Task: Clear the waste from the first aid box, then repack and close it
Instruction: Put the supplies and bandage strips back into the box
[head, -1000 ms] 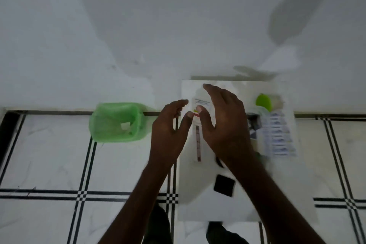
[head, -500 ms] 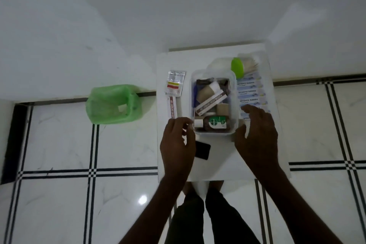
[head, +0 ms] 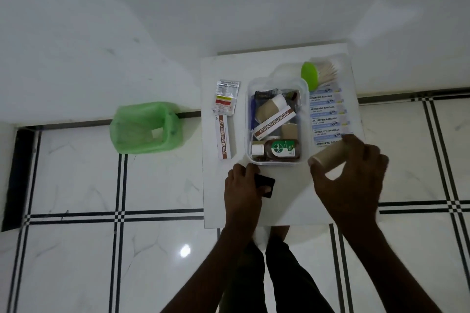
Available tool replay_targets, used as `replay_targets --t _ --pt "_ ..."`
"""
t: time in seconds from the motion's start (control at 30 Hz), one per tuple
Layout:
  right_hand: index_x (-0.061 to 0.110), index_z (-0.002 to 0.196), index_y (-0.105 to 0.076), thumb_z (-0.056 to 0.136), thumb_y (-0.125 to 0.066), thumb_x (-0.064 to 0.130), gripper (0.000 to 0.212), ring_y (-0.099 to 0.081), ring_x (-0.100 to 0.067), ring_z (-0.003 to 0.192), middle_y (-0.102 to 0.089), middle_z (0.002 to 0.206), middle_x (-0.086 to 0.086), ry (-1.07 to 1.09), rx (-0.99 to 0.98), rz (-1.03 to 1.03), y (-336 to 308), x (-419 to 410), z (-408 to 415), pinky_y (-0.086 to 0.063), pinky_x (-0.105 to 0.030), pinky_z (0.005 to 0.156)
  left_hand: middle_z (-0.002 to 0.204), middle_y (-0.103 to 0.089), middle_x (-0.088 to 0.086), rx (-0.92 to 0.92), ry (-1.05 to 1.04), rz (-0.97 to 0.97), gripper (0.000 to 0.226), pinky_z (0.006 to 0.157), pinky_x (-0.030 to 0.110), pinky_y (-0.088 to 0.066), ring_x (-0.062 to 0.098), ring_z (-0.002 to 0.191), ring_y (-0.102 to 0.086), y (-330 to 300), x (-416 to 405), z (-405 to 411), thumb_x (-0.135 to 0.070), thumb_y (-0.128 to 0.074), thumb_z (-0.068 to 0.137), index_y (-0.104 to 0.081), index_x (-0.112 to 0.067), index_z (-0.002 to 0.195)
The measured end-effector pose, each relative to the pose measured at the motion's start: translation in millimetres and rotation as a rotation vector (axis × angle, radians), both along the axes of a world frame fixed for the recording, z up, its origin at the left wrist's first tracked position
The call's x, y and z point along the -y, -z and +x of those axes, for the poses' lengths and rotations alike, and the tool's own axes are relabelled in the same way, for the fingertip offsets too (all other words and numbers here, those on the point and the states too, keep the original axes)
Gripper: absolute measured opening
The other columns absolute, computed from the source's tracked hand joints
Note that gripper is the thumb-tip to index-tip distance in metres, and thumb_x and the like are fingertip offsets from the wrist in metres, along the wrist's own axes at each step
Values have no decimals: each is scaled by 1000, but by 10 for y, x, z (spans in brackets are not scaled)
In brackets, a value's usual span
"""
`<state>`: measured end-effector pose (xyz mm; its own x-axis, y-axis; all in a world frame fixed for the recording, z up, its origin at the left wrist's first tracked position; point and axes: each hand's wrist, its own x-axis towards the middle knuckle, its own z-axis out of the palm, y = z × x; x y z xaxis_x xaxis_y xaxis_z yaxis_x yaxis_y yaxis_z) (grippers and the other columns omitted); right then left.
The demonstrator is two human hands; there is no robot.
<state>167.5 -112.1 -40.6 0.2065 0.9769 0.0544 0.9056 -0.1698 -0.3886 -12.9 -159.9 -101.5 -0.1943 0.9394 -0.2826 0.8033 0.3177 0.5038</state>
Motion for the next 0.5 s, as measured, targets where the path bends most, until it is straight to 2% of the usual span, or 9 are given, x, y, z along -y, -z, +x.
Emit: replay_targets --t 0.13,0.2,0.27,0.3,0.4,0.5 --pt "11 128 -56 76 -70 52 68 -45 -32 108 -50 117 -21 -39 -113 190 -370 -151 -317 -40 -29 83 102 -55 2 122 -79 -77 30 78 24 -51 18 92 -56 -80 -21 -19 -31 -75 80 -62 -15 101" --pt "14 126 -56 77 -65 59 68 -47 -30 107 -51 117 -19 -90 -59 147 -357 -297 -554 -41 -33 83 98 -55 -2 169 -151 -48 22 76 20 -53 14 89 -59 -164 -22 -60 -30 -73 83 -64 -17 97" --pt "17 125 -53 75 -61 65 70 -48 -31 106 -52 115 -16 -103 58 50 -258 -430 -767 -39 -37 85 93 -56 -6 185 -216 22 17 68 5 -43 8 81 -60 -267 -16 -130 -28 -74 83 -66 -17 92" --pt "16 124 -52 75 -61 65 70 -49 -31 104 -53 114 -15 -101 89 16 -193 -482 -848 -39 -39 85 89 -55 -7 173 -237 58 14 63 2 -40 5 76 -59 -316 -16 -175 -26 -75 83 -67 -17 89" --pt "11 117 -53 76 -60 63 66 -48 -31 100 -53 110 -15 -68 138 -15 -39 -557 -987 -38 -41 83 84 -56 -8 140 -303 133 12 58 4 -38 0 66 -55 -446 -1 -332 -24 -76 81 -65 -20 85" --pt "5 109 -56 81 -48 68 69 -48 -33 97 -54 108 -19 -53 227 -61 13 -547 -1039 -36 -42 81 81 -58 -7 141 -386 212 13 58 6 -38 -1 66 -57 -530 -12 -465 -23 -77 81 -65 -21 85"
